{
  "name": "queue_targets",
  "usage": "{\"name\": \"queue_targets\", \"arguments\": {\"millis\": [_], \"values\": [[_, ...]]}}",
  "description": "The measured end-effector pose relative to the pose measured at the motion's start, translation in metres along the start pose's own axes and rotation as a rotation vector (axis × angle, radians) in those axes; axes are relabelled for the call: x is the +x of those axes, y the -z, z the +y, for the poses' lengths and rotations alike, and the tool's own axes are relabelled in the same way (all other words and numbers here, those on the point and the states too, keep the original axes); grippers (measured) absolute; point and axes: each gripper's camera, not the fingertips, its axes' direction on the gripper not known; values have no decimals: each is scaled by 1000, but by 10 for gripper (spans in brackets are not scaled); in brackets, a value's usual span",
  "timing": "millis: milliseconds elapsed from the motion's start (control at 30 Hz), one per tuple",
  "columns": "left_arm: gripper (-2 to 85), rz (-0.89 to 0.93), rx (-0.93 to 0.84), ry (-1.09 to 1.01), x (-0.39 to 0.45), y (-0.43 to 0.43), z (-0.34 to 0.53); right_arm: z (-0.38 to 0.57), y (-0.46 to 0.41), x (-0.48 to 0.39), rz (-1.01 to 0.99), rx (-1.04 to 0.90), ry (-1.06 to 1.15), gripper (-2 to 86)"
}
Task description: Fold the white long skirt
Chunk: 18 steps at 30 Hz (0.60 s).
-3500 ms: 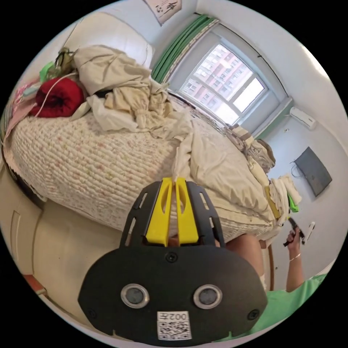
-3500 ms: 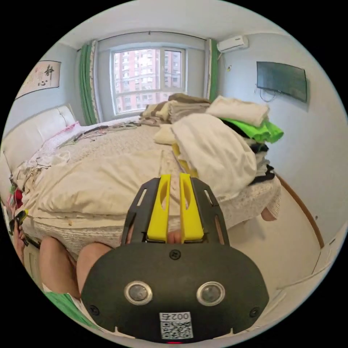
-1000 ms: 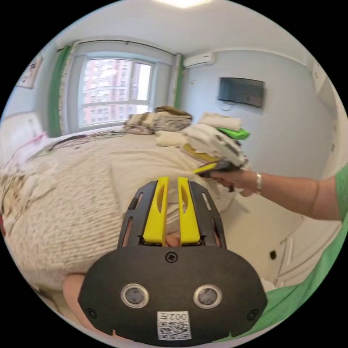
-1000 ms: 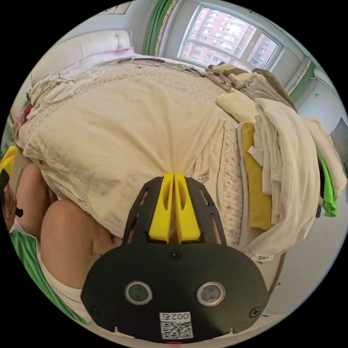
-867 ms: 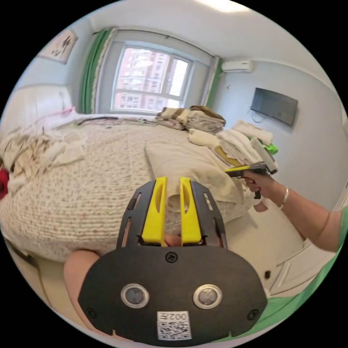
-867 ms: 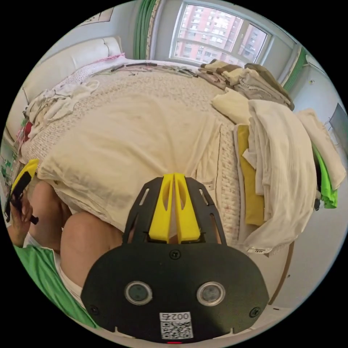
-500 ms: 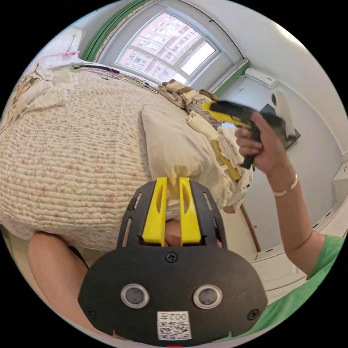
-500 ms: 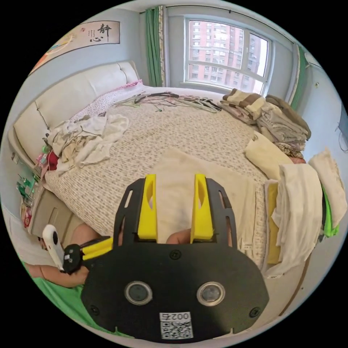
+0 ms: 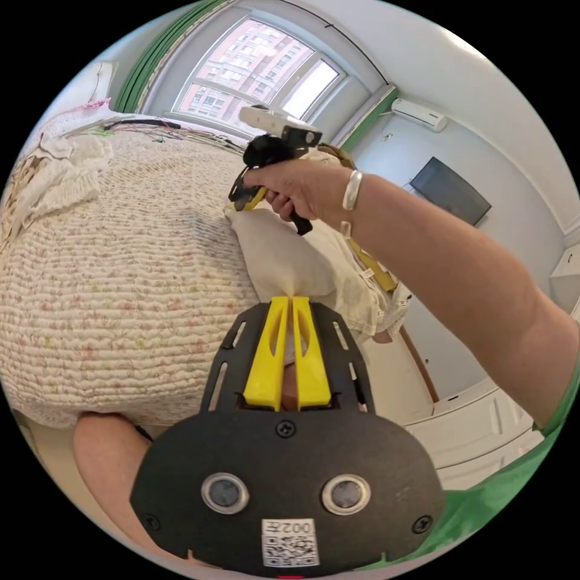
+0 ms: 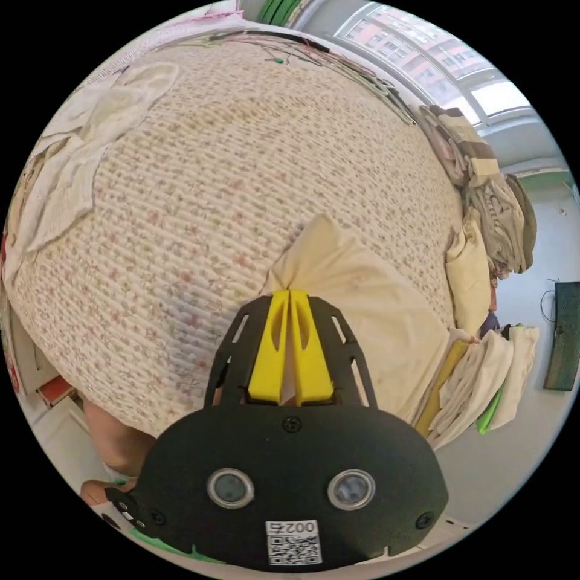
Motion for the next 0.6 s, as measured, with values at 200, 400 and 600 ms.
{"name": "queue_targets", "arguments": {"millis": [200, 400, 600], "values": [[-10, 45, 74, 14, -20, 67, -4, -22, 77, -14, -171, 176, -33, -9], [-10, -55, 182, 21, -25, 143, 3, -37, 107, -27, -337, 202, 10, -9], [-10, -86, 79, 58, -28, 134, 13, -33, 83, -29, -221, 113, 14, 2]]}}
